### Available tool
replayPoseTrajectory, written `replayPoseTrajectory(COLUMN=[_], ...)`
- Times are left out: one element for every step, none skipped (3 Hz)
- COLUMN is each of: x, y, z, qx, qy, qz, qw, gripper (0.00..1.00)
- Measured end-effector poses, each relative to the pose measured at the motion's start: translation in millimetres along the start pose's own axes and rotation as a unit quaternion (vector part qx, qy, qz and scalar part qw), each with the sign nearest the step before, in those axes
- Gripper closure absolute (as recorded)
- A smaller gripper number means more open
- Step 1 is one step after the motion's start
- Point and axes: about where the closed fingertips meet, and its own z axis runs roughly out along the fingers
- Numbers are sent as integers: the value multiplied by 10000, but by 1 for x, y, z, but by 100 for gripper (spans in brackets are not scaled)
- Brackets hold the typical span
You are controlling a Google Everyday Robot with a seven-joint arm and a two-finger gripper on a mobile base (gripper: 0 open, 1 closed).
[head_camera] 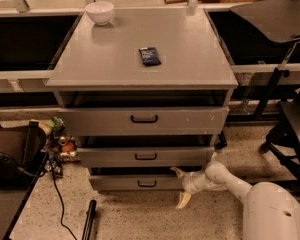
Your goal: Open bottom drawer
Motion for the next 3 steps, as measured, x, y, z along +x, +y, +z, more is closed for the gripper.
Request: replayPoseTrajectory(x=[7,12,18], y=[-2,-4,-5], z=[4,11,24], qx=[132,155,27], qy=[145,185,127], qz=[344,614,806], qw=[9992,9978,9967], gripper=[0,0,0])
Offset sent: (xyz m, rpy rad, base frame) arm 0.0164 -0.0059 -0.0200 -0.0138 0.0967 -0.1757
